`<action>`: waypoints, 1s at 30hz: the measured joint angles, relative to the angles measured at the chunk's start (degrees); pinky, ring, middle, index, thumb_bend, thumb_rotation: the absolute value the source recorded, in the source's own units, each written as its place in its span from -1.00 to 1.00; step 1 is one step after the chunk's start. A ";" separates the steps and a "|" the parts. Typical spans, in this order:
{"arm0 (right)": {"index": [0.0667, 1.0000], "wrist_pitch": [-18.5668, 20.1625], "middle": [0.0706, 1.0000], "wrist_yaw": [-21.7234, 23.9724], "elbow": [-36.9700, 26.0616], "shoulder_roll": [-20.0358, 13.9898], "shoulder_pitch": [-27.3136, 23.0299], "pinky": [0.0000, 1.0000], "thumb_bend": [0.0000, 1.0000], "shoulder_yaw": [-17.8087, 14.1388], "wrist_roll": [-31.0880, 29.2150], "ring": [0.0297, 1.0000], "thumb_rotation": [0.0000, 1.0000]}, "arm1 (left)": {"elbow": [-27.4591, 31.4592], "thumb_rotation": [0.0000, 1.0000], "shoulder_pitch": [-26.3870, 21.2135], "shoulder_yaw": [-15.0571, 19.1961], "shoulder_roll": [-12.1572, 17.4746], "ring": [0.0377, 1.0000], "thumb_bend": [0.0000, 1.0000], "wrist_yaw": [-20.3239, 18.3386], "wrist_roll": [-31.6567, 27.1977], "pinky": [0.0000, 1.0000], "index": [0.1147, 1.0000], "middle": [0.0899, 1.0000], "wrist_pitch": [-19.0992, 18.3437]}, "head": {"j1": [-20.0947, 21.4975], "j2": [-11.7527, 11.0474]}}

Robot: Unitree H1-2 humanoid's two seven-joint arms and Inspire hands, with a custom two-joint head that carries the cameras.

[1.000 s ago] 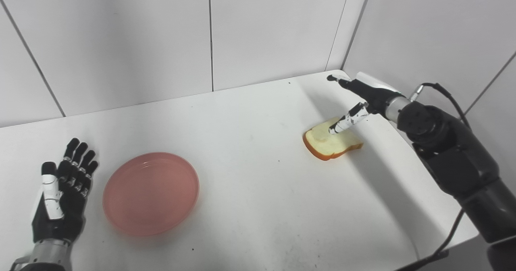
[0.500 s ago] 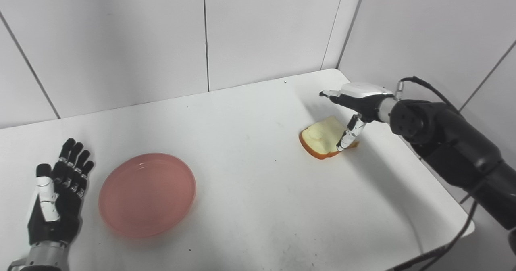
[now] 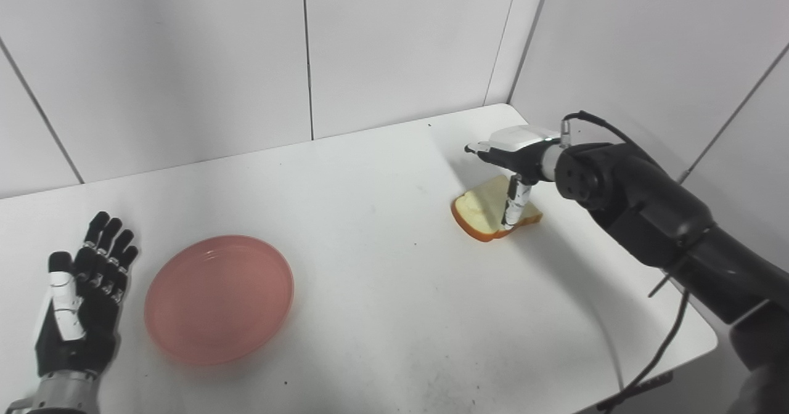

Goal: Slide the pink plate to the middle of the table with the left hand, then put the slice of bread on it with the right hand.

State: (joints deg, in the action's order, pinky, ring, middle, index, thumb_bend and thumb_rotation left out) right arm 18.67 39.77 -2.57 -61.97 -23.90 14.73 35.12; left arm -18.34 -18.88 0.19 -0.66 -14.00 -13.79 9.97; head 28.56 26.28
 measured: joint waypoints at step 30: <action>0.88 -12.87 0.86 -0.53 11.16 4.82 -3.67 0.92 0.70 6.30 13.20 0.87 -0.89 | 0.16 0.96 0.04 0.03 -0.02 0.95 0.56 -0.36 -0.02 0.98 0.86 0.97 -0.03 | 0.00 0.79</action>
State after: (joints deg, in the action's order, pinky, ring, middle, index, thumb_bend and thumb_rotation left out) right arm 5.80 39.24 8.60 -57.15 -27.57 21.03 48.32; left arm -18.18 -18.84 0.22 -0.68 -14.36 -13.80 9.94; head 28.56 27.07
